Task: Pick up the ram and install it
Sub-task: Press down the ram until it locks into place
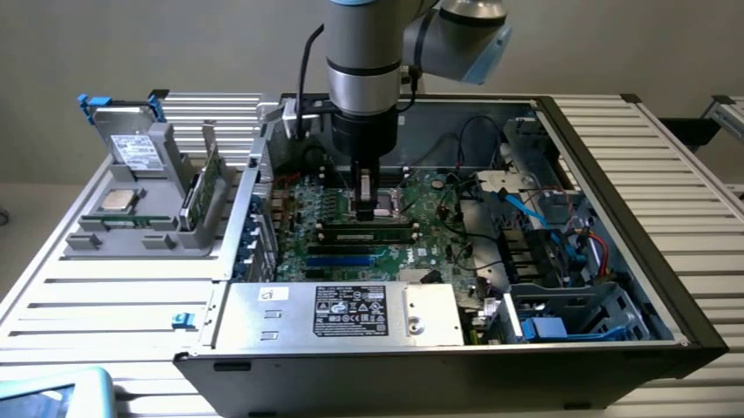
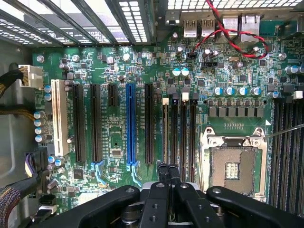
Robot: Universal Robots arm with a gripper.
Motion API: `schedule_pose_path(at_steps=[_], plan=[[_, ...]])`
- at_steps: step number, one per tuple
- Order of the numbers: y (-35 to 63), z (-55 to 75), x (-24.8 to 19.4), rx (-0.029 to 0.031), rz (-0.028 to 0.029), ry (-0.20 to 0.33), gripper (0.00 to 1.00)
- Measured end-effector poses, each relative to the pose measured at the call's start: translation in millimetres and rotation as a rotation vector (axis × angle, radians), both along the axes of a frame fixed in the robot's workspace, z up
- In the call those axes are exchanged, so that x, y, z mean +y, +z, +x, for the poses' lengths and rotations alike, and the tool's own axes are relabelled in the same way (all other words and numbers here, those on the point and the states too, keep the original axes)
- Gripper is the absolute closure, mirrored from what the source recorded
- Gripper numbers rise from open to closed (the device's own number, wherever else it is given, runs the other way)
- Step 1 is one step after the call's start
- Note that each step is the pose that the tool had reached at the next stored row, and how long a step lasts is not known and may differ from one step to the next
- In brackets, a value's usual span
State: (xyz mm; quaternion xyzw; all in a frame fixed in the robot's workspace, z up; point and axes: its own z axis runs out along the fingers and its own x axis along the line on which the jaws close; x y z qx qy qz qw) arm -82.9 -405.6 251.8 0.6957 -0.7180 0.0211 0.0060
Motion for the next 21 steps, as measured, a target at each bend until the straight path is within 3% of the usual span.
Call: schedule_pose_path(at_steps=[21], plan=[[-0.1,0.0,0.0,-0.0001,0.0001,-0.332,0.89]])
